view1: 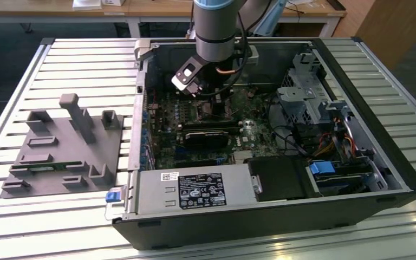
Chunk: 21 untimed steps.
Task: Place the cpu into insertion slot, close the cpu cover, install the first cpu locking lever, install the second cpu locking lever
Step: 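Place the cpu into insertion slot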
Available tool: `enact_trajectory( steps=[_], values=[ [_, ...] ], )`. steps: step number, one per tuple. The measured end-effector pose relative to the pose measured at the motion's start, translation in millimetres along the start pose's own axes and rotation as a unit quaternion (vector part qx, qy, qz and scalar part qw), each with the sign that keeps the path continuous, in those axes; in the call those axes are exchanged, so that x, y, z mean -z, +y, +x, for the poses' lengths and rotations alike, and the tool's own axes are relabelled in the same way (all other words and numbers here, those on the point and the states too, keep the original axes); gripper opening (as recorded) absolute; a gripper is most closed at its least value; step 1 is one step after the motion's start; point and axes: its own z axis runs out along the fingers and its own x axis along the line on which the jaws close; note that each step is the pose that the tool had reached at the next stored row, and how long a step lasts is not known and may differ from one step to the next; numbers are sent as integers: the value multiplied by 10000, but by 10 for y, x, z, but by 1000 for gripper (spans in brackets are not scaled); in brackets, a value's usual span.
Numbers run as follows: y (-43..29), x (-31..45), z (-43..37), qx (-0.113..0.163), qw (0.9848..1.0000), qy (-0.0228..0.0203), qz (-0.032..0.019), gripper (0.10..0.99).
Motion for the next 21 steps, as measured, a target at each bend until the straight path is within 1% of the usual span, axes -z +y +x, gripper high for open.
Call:
enact_trajectory(
  steps=[7, 18, 19, 21],
  values=[
    [-1, -16, 0, 1, 10000, -1, 0, 541],
    [0, -18, 0, 0, 10000, 1, 0, 549],
    [0, -18, 0, 0, 10000, 0, 0, 612],
    [0, -18, 0, 1, 10000, 0, 0, 612]
  ],
)
